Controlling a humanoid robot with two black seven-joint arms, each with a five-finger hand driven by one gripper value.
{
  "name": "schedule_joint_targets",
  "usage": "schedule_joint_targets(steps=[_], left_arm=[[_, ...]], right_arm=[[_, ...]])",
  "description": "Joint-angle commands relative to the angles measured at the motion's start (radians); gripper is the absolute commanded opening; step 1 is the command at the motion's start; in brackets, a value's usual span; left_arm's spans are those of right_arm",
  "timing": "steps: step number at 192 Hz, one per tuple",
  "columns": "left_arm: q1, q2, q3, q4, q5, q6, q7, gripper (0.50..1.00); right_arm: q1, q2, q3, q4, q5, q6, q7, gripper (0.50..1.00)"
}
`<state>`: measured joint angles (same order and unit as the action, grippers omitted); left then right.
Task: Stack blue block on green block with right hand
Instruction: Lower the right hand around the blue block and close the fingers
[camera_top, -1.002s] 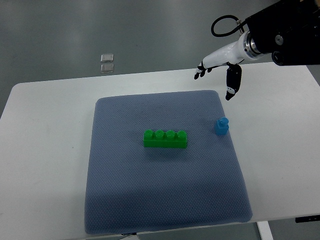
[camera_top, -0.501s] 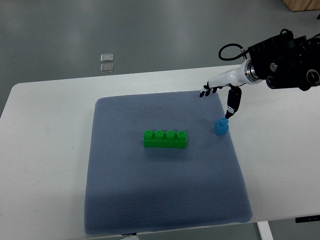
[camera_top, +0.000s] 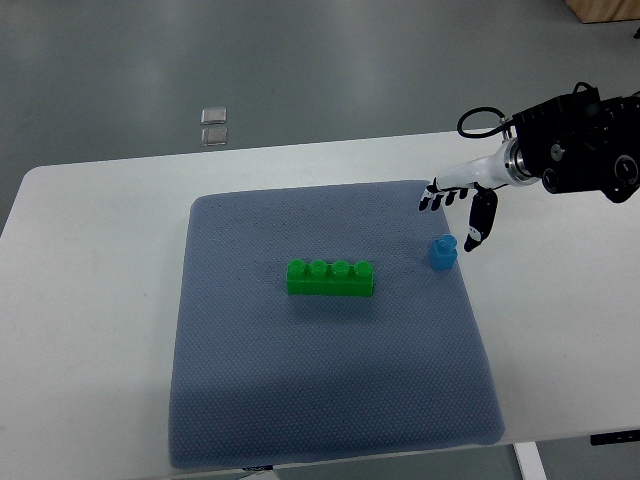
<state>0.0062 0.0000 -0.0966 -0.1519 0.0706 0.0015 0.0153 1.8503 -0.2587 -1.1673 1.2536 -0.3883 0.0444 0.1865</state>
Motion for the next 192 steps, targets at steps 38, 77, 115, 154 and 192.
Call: schedule_joint_targets(steps=[38,77,115,154,192], left_arm=[[0.000,0.000,0.000,0.000,0.000,0.000,0.000,1.000],[0.000,0.000,0.000,0.000,0.000,0.000,0.000,1.000],[0.000,0.000,0.000,0.000,0.000,0.000,0.000,1.000],[0.000,0.000,0.000,0.000,0.000,0.000,0.000,1.000],[0.000,0.000,0.000,0.000,0.000,0.000,0.000,1.000]], right_arm=[[-0.046,0.019,0.001,-0.002,0.022,-0.021,-0.013,0.815],[-0.065,0.035,0.001,-0.013,0.065,-0.023,-0.025,0.795],[-0.080,0.041,0.000,-0.028,0.066,-0.038,-0.032,0.787],[-0.098,0.041,0.001,-0.039,0.066,-0.044,-0.042,0.782],[-0.109,0.042,0.000,-0.043,0.066,-0.061,-0.044,0.778]])
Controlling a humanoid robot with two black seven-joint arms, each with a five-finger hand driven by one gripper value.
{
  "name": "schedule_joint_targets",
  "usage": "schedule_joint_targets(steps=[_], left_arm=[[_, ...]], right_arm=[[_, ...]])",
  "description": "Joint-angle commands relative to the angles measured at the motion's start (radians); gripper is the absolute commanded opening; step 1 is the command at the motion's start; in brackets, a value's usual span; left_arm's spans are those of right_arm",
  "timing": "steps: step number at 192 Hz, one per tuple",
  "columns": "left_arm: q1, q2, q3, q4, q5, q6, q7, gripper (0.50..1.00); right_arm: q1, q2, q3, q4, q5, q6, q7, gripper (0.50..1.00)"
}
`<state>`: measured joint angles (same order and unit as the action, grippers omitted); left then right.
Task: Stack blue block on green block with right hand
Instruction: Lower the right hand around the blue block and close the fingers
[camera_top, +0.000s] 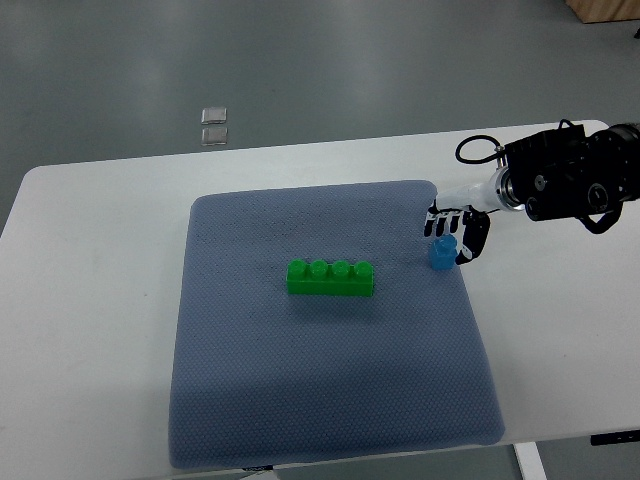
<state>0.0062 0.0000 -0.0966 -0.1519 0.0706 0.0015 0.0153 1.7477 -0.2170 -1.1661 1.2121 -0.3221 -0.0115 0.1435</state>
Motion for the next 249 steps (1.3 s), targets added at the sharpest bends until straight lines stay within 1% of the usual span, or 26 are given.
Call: schedule_joint_targets(steps=[1,43,100,158,207,249], left_arm=[[0.000,0.000,0.000,0.000,0.000,0.000,0.000,1.000],[0.000,0.000,0.000,0.000,0.000,0.000,0.000,1.000],[0.002,0.000,0.000,0.000,0.000,0.000,0.000,1.000],[0.000,0.000,0.000,0.000,0.000,0.000,0.000,1.000],[0.000,0.000,0.000,0.000,0.000,0.000,0.000,1.000],[0.000,0.000,0.000,0.000,0.000,0.000,0.000,1.000]], right_arm=[[-0.007,0.001,-0.001,-0.002,0.000,-0.005,-0.001,0.778],[-0.022,0.010,-0.001,-0.014,0.000,-0.019,-0.013,0.778],[-0.045,0.022,-0.003,-0.045,0.000,-0.027,-0.024,0.762],[-0.050,0.024,-0.003,-0.046,0.000,-0.028,-0.027,0.742],[-0.057,0.039,-0.004,-0.048,0.000,-0.030,-0.028,0.735],[-0.068,0.044,-0.017,-0.056,0.000,-0.048,-0.028,0.731]])
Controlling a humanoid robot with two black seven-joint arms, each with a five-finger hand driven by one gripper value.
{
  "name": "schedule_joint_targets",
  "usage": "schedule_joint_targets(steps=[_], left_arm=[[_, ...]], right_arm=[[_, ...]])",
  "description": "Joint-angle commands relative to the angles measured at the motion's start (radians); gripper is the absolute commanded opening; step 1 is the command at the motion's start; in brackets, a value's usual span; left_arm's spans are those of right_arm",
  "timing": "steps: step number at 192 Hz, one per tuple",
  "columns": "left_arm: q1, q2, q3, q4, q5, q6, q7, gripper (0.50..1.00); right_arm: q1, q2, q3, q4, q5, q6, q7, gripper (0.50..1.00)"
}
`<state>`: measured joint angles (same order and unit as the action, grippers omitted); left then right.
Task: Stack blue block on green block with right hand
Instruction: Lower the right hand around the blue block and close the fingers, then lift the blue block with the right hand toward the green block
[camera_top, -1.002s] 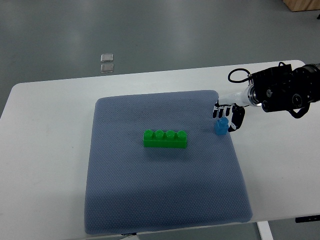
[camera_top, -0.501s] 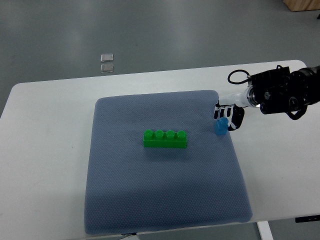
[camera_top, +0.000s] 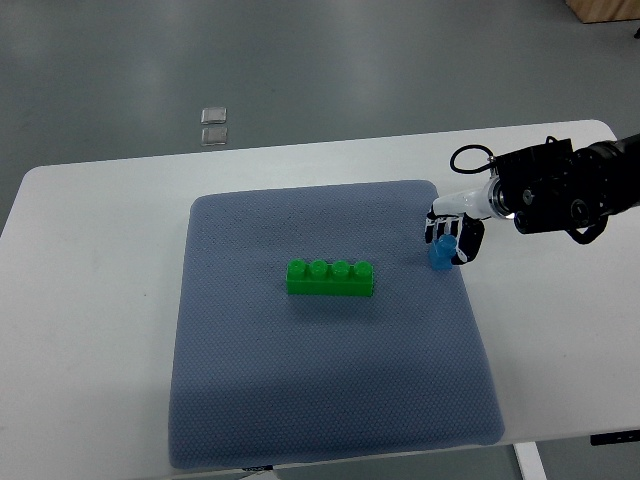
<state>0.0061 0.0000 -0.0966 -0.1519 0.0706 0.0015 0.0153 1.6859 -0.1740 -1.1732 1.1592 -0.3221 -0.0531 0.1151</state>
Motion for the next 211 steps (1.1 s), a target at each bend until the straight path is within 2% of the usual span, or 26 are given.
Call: schedule_joint_targets(steps=[1,150,183,211], left_arm=[[0.000,0.000,0.000,0.000,0.000,0.000,0.000,1.000],[0.000,0.000,0.000,0.000,0.000,0.000,0.000,1.000],[0.000,0.000,0.000,0.000,0.000,0.000,0.000,1.000],[0.000,0.000,0.000,0.000,0.000,0.000,0.000,1.000]], right_arm=[[-0.006,0.001,-0.010,-0.003,0.000,-0.007,0.000,0.731],[-0.009,0.013,-0.026,-0.012,-0.003,-0.024,0.000,0.688],[-0.009,0.013,-0.026,-0.016,-0.005,-0.033,0.001,0.648],[-0.008,0.013,-0.026,-0.016,-0.005,-0.036,0.001,0.570]])
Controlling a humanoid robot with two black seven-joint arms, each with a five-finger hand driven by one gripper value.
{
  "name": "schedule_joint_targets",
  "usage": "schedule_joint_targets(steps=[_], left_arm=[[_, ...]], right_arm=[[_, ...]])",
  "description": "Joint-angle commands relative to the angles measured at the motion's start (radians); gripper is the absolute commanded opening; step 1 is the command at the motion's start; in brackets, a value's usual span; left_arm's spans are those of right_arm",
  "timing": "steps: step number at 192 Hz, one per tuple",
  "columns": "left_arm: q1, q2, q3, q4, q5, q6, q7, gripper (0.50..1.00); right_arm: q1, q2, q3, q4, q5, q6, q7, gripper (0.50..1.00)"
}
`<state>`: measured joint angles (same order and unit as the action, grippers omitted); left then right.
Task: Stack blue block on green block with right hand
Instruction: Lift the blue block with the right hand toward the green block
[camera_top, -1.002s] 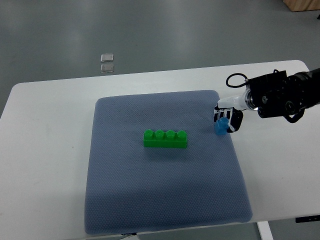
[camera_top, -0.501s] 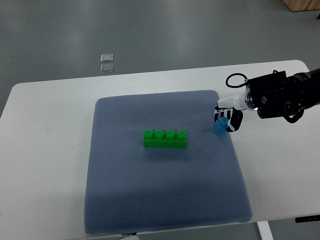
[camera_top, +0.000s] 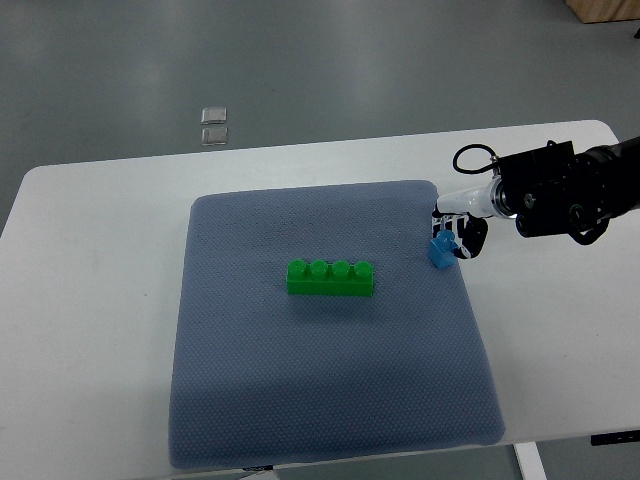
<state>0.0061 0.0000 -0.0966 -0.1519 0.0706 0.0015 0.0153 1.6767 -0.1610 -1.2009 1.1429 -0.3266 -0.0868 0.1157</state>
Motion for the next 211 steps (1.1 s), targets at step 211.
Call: schedule_joint_targets(steps=[211], left_arm=[[0.000,0.000,0.000,0.000,0.000,0.000,0.000,1.000]], right_arm=[[0.066,-0.006,0.044,0.003,-0.127,-0.117,0.101,0.500]])
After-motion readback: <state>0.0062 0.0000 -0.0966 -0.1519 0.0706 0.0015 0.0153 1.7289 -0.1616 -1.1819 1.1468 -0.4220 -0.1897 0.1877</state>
